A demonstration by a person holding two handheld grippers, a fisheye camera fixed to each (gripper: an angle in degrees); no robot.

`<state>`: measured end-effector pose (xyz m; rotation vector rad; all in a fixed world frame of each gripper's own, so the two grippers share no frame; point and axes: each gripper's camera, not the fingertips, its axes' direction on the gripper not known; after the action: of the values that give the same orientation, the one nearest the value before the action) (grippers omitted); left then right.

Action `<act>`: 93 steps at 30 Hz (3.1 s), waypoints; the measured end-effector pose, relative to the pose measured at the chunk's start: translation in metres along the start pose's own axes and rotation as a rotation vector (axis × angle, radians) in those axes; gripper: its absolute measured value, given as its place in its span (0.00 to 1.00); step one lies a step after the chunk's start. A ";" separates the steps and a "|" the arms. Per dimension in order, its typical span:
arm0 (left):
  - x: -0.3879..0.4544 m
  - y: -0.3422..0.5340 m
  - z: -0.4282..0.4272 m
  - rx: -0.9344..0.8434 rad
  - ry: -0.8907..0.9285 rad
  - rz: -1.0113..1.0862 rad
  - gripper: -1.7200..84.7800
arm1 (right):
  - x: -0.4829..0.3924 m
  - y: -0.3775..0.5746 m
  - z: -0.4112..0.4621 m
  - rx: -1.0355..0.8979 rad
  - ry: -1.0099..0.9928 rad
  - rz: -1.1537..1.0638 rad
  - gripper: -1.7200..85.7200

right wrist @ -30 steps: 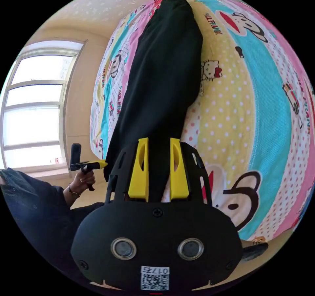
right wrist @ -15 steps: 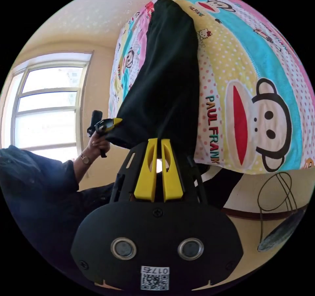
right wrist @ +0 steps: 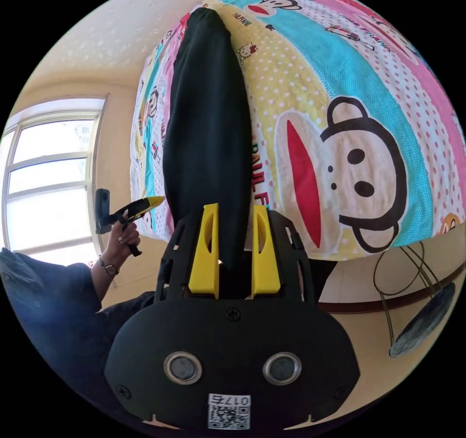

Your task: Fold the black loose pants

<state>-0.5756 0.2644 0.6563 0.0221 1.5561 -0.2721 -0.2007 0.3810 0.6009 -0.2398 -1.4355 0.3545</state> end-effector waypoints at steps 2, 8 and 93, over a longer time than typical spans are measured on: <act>0.007 -0.017 0.033 -0.084 -0.031 0.007 0.15 | 0.002 -0.018 0.023 -0.100 -0.046 -0.007 0.16; 0.032 -0.016 0.024 -0.131 -0.004 0.219 0.07 | -0.030 -0.019 0.038 -0.300 0.017 -0.172 0.08; 0.353 -0.151 -0.344 0.514 0.573 0.529 0.04 | -0.362 -0.109 -0.392 0.236 -0.464 -0.797 0.01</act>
<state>-0.9446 0.1257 0.3247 0.9720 1.9319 -0.2464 0.1633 0.1631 0.2586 0.6371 -1.7935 -0.0914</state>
